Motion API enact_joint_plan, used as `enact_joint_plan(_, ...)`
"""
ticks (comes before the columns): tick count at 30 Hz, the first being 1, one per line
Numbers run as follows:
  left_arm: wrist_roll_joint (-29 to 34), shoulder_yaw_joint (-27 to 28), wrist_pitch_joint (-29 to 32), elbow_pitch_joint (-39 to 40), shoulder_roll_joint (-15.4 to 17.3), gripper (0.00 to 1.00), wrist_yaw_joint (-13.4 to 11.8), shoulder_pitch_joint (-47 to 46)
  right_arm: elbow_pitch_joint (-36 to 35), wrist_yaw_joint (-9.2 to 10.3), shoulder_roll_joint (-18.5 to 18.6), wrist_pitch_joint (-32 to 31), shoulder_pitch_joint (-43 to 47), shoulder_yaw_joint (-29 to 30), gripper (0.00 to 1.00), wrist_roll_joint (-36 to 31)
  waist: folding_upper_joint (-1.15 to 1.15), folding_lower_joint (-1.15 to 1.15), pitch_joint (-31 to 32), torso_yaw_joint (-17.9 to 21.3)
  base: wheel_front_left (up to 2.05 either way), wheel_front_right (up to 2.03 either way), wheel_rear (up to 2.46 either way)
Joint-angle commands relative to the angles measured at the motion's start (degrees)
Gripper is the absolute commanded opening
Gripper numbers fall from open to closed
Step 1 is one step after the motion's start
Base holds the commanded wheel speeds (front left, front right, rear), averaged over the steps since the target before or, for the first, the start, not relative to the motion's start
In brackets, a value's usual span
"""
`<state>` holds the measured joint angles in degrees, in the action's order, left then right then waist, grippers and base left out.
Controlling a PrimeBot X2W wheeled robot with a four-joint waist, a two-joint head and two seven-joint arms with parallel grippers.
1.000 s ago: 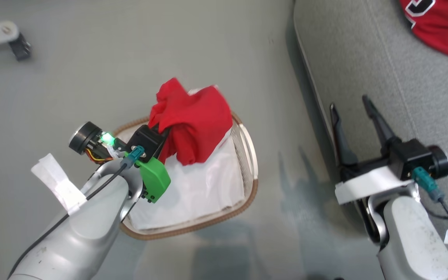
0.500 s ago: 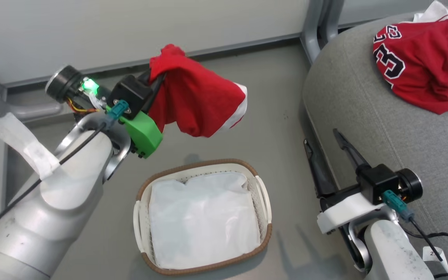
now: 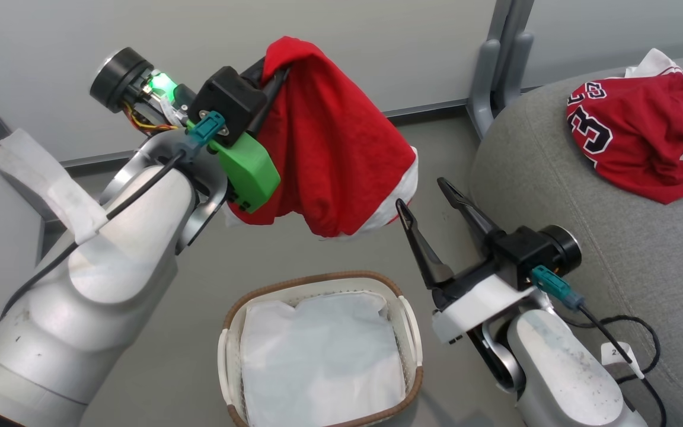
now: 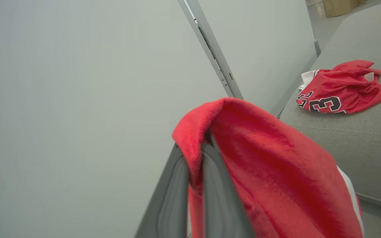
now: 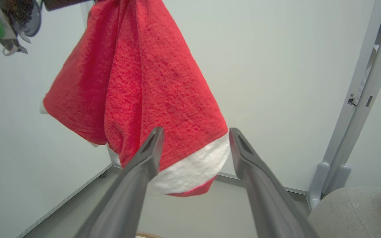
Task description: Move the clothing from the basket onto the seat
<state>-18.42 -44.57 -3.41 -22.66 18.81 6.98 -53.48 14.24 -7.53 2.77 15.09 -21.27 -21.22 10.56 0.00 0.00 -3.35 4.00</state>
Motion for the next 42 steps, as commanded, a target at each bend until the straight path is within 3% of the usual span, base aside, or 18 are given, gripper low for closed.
enact_joint_plan(1,-0.75,-0.28,0.57,0.65,-0.27,0.0,-0.32,0.2,-0.35,0.07,0.22,0.11,-1.05,-1.05,1.0,0.92,0.0,0.0,0.17,-0.13,0.0,0.0,0.0)
enact_joint_plan(7,-1.72,-2.22,2.87,4.03,-1.02,0.0,-0.07,1.87,1.15,0.08,0.22,0.11,-3.82,-4.25,1.0,0.24,0.0,0.0,0.88,-1.21,0.0,0.0,0.0)
enact_joint_plan(19,-2.73,-5.01,4.73,10.34,-1.12,0.0,0.11,3.62,7.12,0.08,0.21,0.11,-7.34,2.11,1.0,-8.13,0.0,0.0,2.08,-4.01,0.0,0.0,0.0)
enact_joint_plan(27,-3.34,-6.4,4.72,13.51,-1.57,0.0,-0.03,4.67,11.08,0.08,0.22,0.11,-8.92,-0.74,1.0,-8.21,0.0,0.0,2.63,-5.36,0.0,0.0,0.0)
enact_joint_plan(28,-3.45,-6.45,4.67,13.83,-1.51,0.0,-0.12,4.86,11.96,0.08,0.22,0.11,-9.15,-1.38,0.47,-7.65,0.0,0.0,2.68,-5.51,0.0,0.0,0.0)
enact_joint_plan(29,-3.51,-6.48,4.59,14.02,-1.41,0.0,-0.18,4.98,12.88,0.08,0.2,0.1,-9.32,-2.05,0.2,-7.25,0.0,0.0,2.73,-5.61,0.0,0.0,0.0)
enact_joint_plan(30,-3.62,-6.51,4.55,14.2,-1.23,0.0,-0.25,5.12,13.74,0.08,0.2,0.11,-9.71,-2.87,0.0,-6.6,0.0,0.0,2.77,-5.71,0.0,0.0,0.0)
enact_joint_plan(42,-6.78,-4.13,3.15,12.49,1.45,0.0,-2.61,9.37,15.79,0.08,0.22,0.11,-11.58,-3.93,0.0,-3.49,0.0,0.0,2.3,-5.05,0.0,0.0,0.0)
